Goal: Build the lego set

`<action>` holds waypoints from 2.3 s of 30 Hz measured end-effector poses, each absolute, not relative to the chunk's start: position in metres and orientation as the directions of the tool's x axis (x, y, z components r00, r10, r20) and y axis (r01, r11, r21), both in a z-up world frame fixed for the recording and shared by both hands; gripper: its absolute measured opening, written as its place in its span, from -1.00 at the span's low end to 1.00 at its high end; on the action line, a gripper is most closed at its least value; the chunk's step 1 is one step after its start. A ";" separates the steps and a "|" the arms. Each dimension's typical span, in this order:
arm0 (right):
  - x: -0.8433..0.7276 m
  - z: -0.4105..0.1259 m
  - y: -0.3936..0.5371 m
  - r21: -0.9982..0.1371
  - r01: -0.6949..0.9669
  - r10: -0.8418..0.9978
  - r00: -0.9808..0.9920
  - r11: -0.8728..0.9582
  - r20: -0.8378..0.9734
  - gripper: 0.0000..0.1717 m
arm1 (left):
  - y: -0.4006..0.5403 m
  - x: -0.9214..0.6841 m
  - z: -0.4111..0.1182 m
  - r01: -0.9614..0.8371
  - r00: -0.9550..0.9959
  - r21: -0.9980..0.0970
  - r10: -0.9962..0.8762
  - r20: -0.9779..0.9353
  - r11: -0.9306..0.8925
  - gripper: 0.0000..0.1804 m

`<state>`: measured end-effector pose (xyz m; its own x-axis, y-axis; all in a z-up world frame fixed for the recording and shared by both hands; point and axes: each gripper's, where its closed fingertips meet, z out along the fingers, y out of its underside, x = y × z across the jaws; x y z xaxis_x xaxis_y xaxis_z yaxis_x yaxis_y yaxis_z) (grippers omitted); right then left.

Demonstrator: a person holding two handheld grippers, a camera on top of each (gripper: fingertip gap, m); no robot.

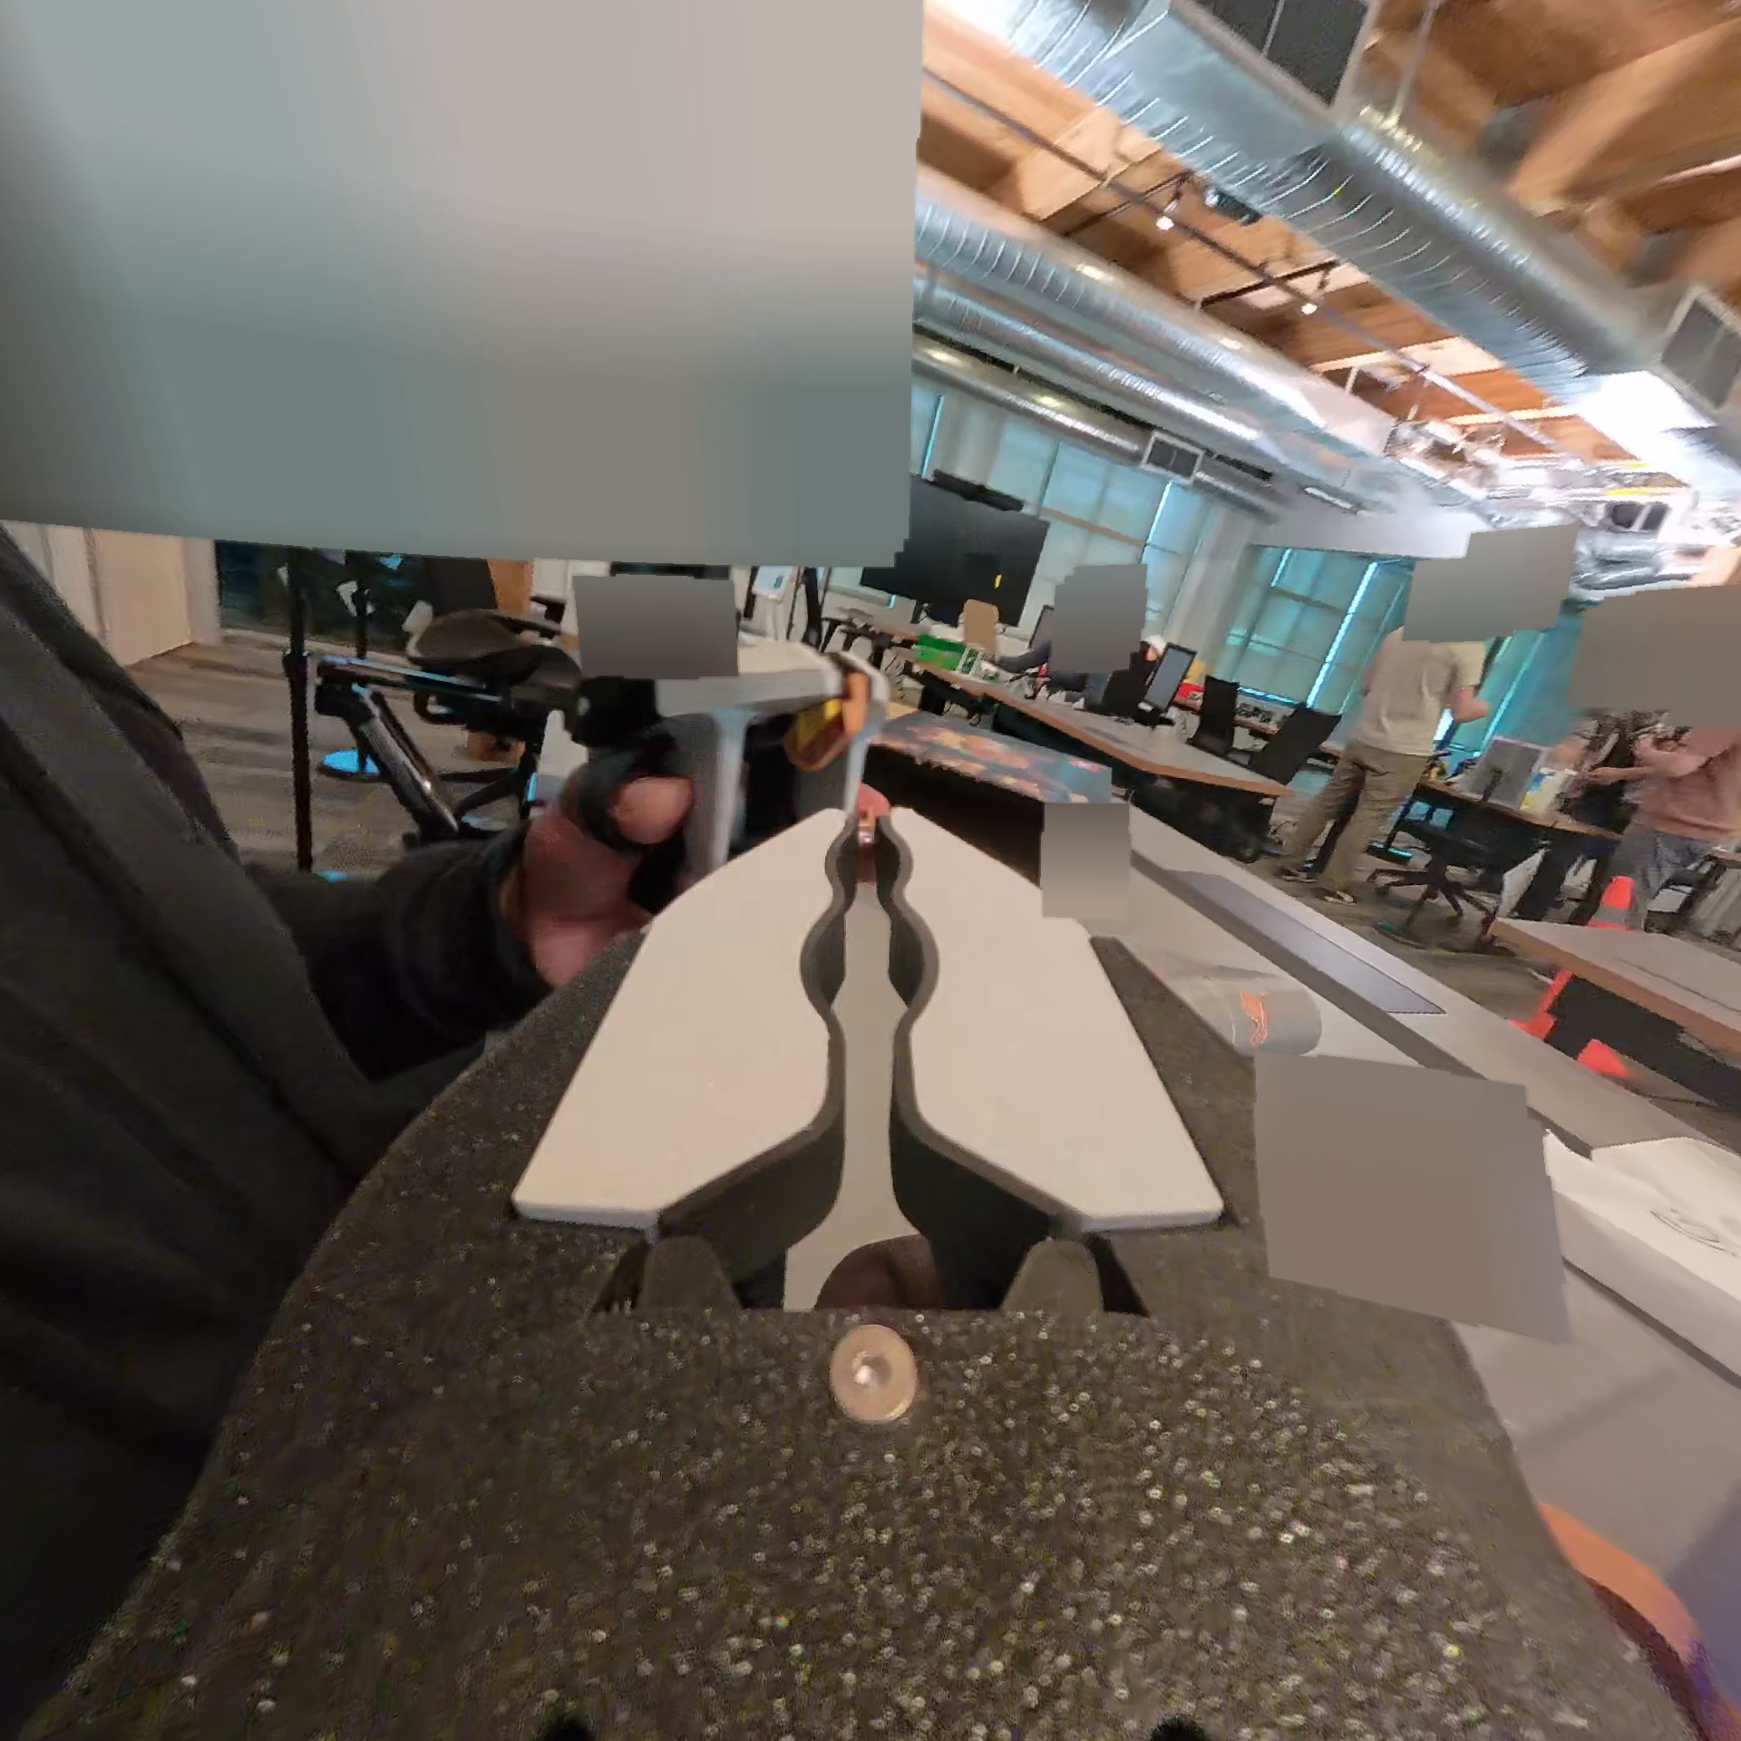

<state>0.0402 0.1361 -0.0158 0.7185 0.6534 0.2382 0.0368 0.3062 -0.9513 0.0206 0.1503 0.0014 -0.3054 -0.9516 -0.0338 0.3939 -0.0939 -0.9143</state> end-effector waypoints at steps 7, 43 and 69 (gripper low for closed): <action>0.016 -0.030 0.139 -0.978 -0.045 0.694 0.711 0.205 0.112 -0.97 | 0.176 0.026 -0.009 0.337 -0.481 -0.732 -0.777 0.406 -0.592 -0.93; 0.024 -0.073 0.172 -0.998 -0.034 0.618 0.783 -0.060 -0.064 -0.97 | 0.162 0.054 -0.047 0.097 -0.383 -0.832 -0.792 0.475 -0.546 -0.93; 0.032 -0.058 0.137 -0.999 -0.034 0.779 0.627 0.000 -0.022 -0.97 | 0.148 0.041 -0.069 -0.046 -0.330 -0.991 -0.934 0.135 -0.127 -0.94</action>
<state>0.0323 0.1371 -0.0581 0.6266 0.7790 -0.0218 -0.0342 -0.0004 -0.9994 0.0406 0.1482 -0.0693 -0.3299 -0.9344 0.1347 -0.0460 -0.1266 -0.9909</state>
